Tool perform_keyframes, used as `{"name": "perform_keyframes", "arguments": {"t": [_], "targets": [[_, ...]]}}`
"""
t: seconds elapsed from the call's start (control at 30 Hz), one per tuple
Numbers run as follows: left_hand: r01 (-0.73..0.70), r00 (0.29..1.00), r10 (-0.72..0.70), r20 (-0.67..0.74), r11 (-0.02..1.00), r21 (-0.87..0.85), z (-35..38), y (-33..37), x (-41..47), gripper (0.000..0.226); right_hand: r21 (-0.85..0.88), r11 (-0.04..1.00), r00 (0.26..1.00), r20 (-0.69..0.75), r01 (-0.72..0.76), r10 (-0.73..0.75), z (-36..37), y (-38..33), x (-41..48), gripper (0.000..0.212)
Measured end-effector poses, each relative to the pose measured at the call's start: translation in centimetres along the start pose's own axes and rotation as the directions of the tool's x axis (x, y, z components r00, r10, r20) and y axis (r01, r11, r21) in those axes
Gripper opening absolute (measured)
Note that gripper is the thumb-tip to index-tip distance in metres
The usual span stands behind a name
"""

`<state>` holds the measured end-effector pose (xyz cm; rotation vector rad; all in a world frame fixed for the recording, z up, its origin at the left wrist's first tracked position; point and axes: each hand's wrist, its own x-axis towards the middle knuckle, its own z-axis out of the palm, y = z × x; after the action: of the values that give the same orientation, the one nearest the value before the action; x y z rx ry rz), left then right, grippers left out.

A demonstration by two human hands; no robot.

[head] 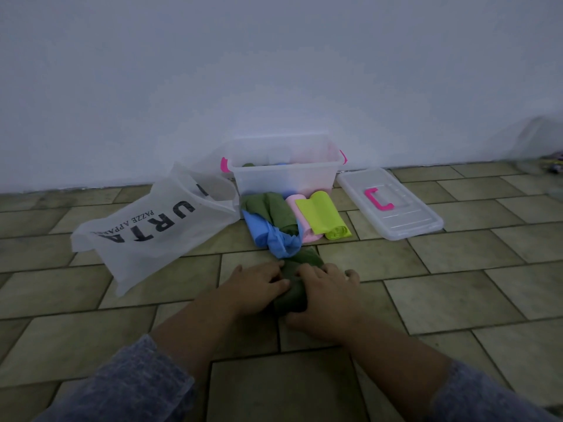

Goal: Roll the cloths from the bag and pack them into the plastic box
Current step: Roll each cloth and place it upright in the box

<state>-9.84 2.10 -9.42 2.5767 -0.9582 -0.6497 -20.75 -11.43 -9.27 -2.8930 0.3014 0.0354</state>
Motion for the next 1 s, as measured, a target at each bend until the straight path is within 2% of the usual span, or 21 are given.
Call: {"name": "perform_keyframes", "arguments": {"t": [0.1, 0.27, 0.43, 0.53, 0.6, 0.67, 0.73, 0.8, 0.87, 0.93, 1.0], "targets": [[-0.028, 0.999, 0.027, 0.026, 0.998, 0.062, 0.1, -0.1, 0.2, 0.041, 0.103, 0.995, 1.0, 0.016, 0.016, -0.018, -0.9, 1.2, -0.3, 0.043], [-0.046, 0.997, 0.041, 0.058, 0.996, 0.082, 0.4, -0.5, 0.1, 0.048, 0.203, 0.979, 0.999, 0.025, 0.026, -0.031, -1.8, 3.2, -0.6, 0.043], [-0.056, 0.997, 0.05, 0.064, 0.994, 0.092, 0.1, -0.1, -0.6, 0.043, 0.305, 0.952, 0.999, 0.045, -0.033, 0.02, -2.1, 4.3, -1.0, 0.026], [-0.071, 0.994, 0.08, -0.07, 0.991, 0.118, -0.2, 0.3, -1.3, 0.026, 0.316, 0.948, 0.996, 0.086, -0.031, 0.004, -2.2, 4.4, -0.9, 0.019], [-0.131, 0.972, 0.141, -0.185, 0.989, 0.069, -0.2, 0.7, -1.8, 0.02, 0.331, 0.943, 0.995, 0.098, -0.027, -0.006, -2.2, 4.5, -0.7, 0.017], [-0.195, 0.964, 0.195, -0.18, 0.981, 0.018, 0.3, 1.1, -2.4, 0.03, 0.342, 0.939, 0.994, 0.105, -0.029, -0.008, -2.2, 4.6, -0.4, 0.014], [-0.203, 0.967, 0.209, -0.144, 0.978, 0.053, 1.0, 1.2, -2.8, 0.037, 0.332, 0.943, 0.994, 0.11, -0.037, 0.0, -2.1, 4.7, -0.1, 0.014], [-0.131, 0.977, 0.129, -0.17, 0.991, 0.003, 1.4, 1.0, -2.8, 0.036, 0.295, 0.955, 0.996, 0.094, -0.037, 0.009, -1.8, 4.7, 0.1, 0.023], [-0.069, 0.982, 0.05, -0.182, 0.992, -0.102, 1.4, 0.9, -2.8, 0.027, 0.214, 0.976, 0.997, 0.081, -0.034, 0.017, -1.5, 4.6, 0.4, 0.035], [-0.051, 0.976, 0.041, -0.213, 0.998, -0.039, 1.2, 1.0, -2.7, 0.011, 0.132, 0.991, 1.0, 0.012, -0.016, 0.014, -1.1, 4.5, 0.7, 0.038], [-0.03, 0.96, 0.052, -0.276, 0.996, 0.081, 1.0, 1.1, -2.6, 0.011, 0.164, 0.984, 0.988, -0.147, 0.07, -0.046, -0.9, 4.3, 0.7, 0.028]]}}
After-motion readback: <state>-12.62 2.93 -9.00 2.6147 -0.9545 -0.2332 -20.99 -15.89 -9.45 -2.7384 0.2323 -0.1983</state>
